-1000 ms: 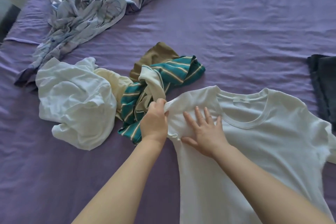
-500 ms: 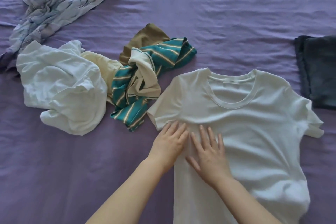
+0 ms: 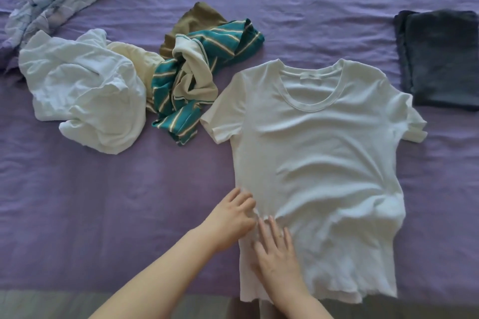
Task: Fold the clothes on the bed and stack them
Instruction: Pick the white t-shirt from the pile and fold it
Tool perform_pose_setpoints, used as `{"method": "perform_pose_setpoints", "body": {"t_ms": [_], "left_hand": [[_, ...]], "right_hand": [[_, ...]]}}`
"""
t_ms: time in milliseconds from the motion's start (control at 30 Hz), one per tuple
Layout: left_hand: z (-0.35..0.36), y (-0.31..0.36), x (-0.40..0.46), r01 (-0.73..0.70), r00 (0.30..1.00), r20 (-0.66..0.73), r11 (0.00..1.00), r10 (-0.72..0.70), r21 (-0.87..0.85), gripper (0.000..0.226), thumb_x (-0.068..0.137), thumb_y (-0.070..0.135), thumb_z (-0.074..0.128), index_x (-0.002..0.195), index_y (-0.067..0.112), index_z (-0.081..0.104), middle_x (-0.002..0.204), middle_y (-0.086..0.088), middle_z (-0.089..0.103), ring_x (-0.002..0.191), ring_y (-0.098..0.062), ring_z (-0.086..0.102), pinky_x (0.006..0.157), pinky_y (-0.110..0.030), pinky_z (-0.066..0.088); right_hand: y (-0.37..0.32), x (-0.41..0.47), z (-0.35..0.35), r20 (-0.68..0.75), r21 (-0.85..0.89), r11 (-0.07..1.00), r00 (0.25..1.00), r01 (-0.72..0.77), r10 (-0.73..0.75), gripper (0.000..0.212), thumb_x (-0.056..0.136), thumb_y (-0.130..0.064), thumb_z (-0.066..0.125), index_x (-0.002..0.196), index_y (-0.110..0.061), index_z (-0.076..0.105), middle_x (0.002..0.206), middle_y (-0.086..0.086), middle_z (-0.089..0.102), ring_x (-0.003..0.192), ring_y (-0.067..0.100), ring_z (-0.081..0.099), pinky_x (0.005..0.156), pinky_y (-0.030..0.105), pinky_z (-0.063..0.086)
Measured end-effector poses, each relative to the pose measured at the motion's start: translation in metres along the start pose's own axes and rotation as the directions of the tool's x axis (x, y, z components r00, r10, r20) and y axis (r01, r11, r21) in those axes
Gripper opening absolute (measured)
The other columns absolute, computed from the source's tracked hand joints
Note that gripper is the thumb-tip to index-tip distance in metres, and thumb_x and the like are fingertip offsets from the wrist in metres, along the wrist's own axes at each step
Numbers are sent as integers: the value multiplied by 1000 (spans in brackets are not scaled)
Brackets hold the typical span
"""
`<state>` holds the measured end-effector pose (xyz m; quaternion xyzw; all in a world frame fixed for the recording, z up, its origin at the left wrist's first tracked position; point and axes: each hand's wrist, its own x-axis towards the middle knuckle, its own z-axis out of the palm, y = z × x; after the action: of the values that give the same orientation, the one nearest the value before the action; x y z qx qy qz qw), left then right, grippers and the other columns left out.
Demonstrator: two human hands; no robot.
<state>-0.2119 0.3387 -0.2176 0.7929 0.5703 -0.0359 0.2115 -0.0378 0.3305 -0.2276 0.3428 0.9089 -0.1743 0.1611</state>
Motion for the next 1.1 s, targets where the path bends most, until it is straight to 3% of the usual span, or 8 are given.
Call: {"method": "perform_pose_setpoints", "body": {"t_ms": [133,233,500,633,800,867,967,1100], "left_hand": [[6,10,-18,124,976,178,992,-124,14,18,76,27,66,93,34,68,141,-8,44,140,-27,28,117,-46,18],[19,17,-24,167,968,183,985,-172,45,28,88,14,47,106,30,61,154,-5,18,146,-23,-3,117,-42,-7],[13,16,-22,46,968,223,954,-116,296,21,81,14,59,97,27,61,145,-7,32,140,-25,21,114,-41,20],[0,11,-38,-89,987,159,938,37,335,25,51,16,79,68,28,65,98,2,66,99,-19,64,77,-27,53],[-5,-14,-50,-194,981,88,901,173,388,22,55,3,69,61,20,58,79,0,61,80,-24,64,67,-31,54],[-6,-20,-52,-253,966,63,867,250,429,17,61,3,65,62,19,60,80,-1,62,84,-26,64,77,-37,54],[-6,-21,-53,-338,939,110,818,325,466,17,60,5,59,62,21,63,77,1,60,86,-24,63,87,-42,51],[-10,-12,-53,-306,951,184,858,250,413,17,46,20,67,61,27,66,73,7,59,80,-20,62,92,-42,49]], "right_hand": [[-5,-22,9,-43,-38,999,999,6,-8,37,36,-37,88,61,-19,68,119,9,66,111,32,61,94,54,42],[-18,-36,14,-32,-2,996,995,-94,94,42,39,-40,89,65,-12,73,121,7,65,113,29,60,88,52,51],[-43,-49,18,-147,171,952,949,-253,278,29,44,-13,89,56,-16,63,110,11,69,104,31,65,84,45,54],[-73,-55,19,-173,318,938,965,-135,198,32,44,-20,88,60,-20,59,71,0,63,62,21,63,50,25,48],[-111,-31,15,-2,273,950,987,-152,159,38,31,-25,86,58,-19,60,51,2,54,43,12,55,33,20,37],[-115,-25,14,51,291,941,985,-170,163,29,57,-22,79,80,-16,64,69,6,62,60,22,63,47,29,45],[-120,-18,29,203,371,918,977,-140,67,28,94,-7,38,122,-3,42,112,23,52,101,38,55,75,47,43],[-106,-26,33,164,448,877,981,-172,108,25,93,-11,35,114,-7,48,111,19,53,100,38,54,76,43,41]]}}
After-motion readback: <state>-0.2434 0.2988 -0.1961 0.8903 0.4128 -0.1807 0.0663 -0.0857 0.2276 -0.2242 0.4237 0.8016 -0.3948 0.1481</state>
